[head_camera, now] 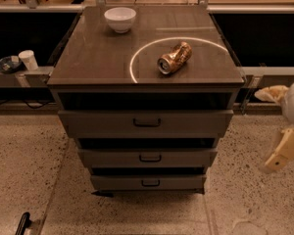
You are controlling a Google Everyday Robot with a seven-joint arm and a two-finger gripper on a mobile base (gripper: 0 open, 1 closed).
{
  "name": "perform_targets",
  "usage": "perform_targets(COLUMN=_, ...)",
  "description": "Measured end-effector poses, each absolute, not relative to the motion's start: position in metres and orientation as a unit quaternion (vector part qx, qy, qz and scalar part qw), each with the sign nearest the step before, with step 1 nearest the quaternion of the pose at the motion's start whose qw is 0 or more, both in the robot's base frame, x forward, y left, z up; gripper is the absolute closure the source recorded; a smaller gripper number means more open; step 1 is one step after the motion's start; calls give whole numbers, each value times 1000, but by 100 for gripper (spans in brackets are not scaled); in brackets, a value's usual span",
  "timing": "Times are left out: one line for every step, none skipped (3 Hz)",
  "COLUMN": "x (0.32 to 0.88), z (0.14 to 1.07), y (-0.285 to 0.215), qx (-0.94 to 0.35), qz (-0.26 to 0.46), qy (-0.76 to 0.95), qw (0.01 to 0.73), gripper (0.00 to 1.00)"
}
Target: Open bottom drawer
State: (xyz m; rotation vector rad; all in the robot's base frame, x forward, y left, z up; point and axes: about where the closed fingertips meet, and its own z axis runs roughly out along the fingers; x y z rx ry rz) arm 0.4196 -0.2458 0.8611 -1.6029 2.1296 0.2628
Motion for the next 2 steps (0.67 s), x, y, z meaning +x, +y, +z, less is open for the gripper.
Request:
perform_targets(x=407, z=824, y=-248, qx=-592, qz=133, qy=755, qw=249, gripper=0)
perform_targets(x=406, z=823, y=-248, qx=-598, qz=132, qy=750, qw=251, gripper=0)
